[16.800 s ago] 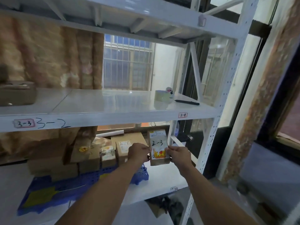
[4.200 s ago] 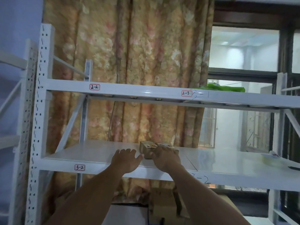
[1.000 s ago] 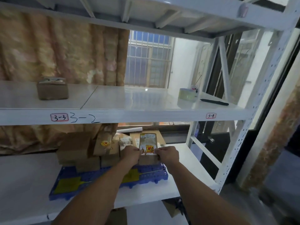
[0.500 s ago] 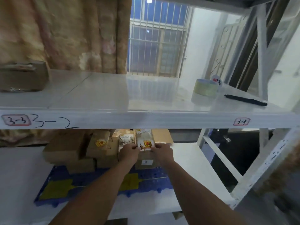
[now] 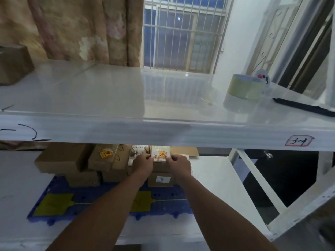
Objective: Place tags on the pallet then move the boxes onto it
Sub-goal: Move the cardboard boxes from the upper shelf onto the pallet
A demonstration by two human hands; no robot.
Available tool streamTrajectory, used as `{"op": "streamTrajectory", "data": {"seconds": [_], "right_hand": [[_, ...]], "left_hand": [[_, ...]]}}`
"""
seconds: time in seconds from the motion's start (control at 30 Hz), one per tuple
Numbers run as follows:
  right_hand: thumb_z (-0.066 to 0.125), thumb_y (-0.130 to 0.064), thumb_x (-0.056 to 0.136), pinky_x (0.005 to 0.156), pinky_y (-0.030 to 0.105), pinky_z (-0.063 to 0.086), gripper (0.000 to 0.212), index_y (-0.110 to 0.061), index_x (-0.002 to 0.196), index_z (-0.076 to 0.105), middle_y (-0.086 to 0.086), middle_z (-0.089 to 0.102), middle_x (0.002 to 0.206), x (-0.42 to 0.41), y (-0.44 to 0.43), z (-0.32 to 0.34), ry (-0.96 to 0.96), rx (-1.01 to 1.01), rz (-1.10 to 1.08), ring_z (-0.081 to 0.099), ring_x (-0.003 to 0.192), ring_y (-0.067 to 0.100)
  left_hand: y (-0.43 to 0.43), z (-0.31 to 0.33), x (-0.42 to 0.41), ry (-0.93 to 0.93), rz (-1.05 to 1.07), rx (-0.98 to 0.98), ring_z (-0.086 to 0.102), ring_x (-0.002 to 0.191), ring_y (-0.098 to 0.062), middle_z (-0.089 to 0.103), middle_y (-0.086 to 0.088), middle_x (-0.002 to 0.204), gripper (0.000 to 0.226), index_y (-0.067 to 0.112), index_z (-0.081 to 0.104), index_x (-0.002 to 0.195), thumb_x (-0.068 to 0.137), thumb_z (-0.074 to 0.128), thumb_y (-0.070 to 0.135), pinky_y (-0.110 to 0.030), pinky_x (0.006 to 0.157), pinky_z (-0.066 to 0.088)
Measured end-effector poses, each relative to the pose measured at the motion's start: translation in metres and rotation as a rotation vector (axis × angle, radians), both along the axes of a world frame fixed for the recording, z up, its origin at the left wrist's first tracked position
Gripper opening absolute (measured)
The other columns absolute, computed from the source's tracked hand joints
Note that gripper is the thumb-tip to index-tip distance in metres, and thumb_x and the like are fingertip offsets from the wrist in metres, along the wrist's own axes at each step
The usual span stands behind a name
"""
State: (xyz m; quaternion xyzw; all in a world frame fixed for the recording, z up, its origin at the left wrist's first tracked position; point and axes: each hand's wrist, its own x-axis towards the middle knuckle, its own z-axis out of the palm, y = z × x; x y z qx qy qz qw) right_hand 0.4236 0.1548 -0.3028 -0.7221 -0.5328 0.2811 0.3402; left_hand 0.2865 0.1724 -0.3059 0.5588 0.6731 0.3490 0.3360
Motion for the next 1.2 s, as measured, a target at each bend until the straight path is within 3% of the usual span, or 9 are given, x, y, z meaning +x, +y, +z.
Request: {"op": "streamTrajectory", "data": {"seconds": [0.07, 0.17, 0.37, 0.5, 0.67, 0.8, 0.93, 1.13, 1.2], "right_hand": [[0.06, -0.032, 0.097, 0.08, 0.029, 0.048, 0.033, -0.017, 0.124, 0.072, 0.001, 0.073, 0.118, 0.001, 0.004, 0.0, 0.034, -0.004, -0.011, 0.063, 0.1, 0.017], [0.061, -0.031, 0.097, 0.089, 0.034, 0.053, 0.036, -0.015, 0.128, 0.068, 0.002, 0.072, 0.122, 0.001, 0.005, 0.0, 0.066, -0.009, 0.002, 0.063, 0.103, 0.017], [0.056, -0.034, 0.099, 0.09, 0.037, 0.053, 0.035, -0.014, 0.126, 0.067, 0.003, 0.071, 0.118, -0.001, 0.002, 0.002, 0.034, -0.023, 0.032, 0.06, 0.098, 0.016], [0.049, -0.036, 0.101, 0.085, 0.037, 0.053, 0.035, -0.013, 0.12, 0.068, 0.005, 0.071, 0.113, -0.003, -0.002, 0.006, -0.024, -0.016, 0.027, 0.062, 0.096, 0.018], [0.044, -0.04, 0.104, 0.098, 0.037, 0.045, 0.043, -0.018, 0.138, 0.057, 0.003, 0.063, 0.136, -0.011, -0.021, 0.029, -0.251, 0.031, 0.086, 0.057, 0.124, 0.024], [0.04, -0.044, 0.105, 0.097, 0.038, 0.044, 0.043, -0.019, 0.134, 0.059, 0.004, 0.061, 0.136, -0.025, -0.042, 0.059, -0.529, 0.075, 0.175, 0.055, 0.125, 0.026], [0.033, -0.051, 0.105, 0.111, 0.04, 0.037, 0.055, -0.019, 0.146, 0.048, 0.005, 0.045, 0.153, -0.059, -0.07, 0.088, -0.684, 0.069, 0.252, 0.042, 0.139, 0.027], [0.031, -0.058, 0.101, 0.115, 0.042, 0.032, 0.06, -0.023, 0.15, 0.042, 0.003, 0.037, 0.159, -0.131, -0.135, 0.118, -0.725, 0.039, 0.24, 0.036, 0.144, 0.026], [0.035, -0.055, 0.102, 0.112, 0.042, 0.035, 0.056, -0.025, 0.149, 0.043, 0.002, 0.041, 0.156, -0.158, -0.159, 0.131, -0.738, 0.037, 0.232, 0.039, 0.141, 0.026]], "left_hand": [[0.001, 0.0, 0.0, 0.005, 0.009, 0.006, 0.058, 0.117, -0.031, 0.065, -0.014, 0.128, 0.03, 0.005, 0.067, 0.125, 0.102, 0.052, 0.019, -0.028, 0.088, 0.039], [-0.001, 0.001, 0.0, 0.028, 0.019, 0.017, 0.056, 0.121, -0.03, 0.063, -0.013, 0.133, 0.033, 0.005, 0.064, 0.13, 0.103, 0.051, 0.019, -0.028, 0.088, 0.038], [-0.005, 0.001, 0.001, 0.022, 0.048, 0.022, 0.054, 0.094, -0.022, 0.067, -0.014, 0.118, 0.029, 0.006, 0.068, 0.116, 0.103, 0.046, 0.02, -0.033, 0.082, 0.045], [-0.013, 0.007, -0.004, 0.038, 0.059, 0.044, 0.058, 0.1, -0.022, 0.066, -0.009, 0.12, 0.032, 0.01, 0.065, 0.124, 0.103, 0.044, 0.021, -0.035, 0.088, 0.05], [-0.028, 0.029, -0.02, 0.14, 0.04, 0.074, 0.057, 0.097, -0.021, 0.065, -0.009, 0.114, 0.026, 0.015, 0.068, 0.112, 0.101, 0.045, 0.021, -0.033, 0.083, 0.048], [-0.044, 0.054, -0.045, 0.484, -0.023, 0.111, 0.059, 0.114, -0.028, 0.063, -0.008, 0.128, 0.038, 0.018, 0.069, 0.121, 0.096, 0.046, 0.035, -0.038, 0.091, 0.052], [-0.067, 0.075, -0.081, 0.672, -0.12, 0.152, 0.06, 0.111, -0.026, 0.062, -0.003, 0.132, 0.056, 0.024, 0.067, 0.12, 0.089, 0.034, 0.058, -0.039, 0.091, 0.051], [-0.092, 0.084, -0.161, 0.65, -0.204, 0.274, 0.042, 0.14, -0.021, 0.044, 0.005, 0.153, 0.075, 0.034, 0.05, 0.141, 0.08, 0.039, 0.076, -0.044, 0.108, 0.042], [-0.116, 0.101, -0.19, 0.523, -0.253, 0.247, 0.048, 0.134, -0.023, 0.05, 0.001, 0.148, 0.072, 0.031, 0.049, 0.14, 0.082, 0.051, 0.073, -0.045, 0.106, 0.045]]}}
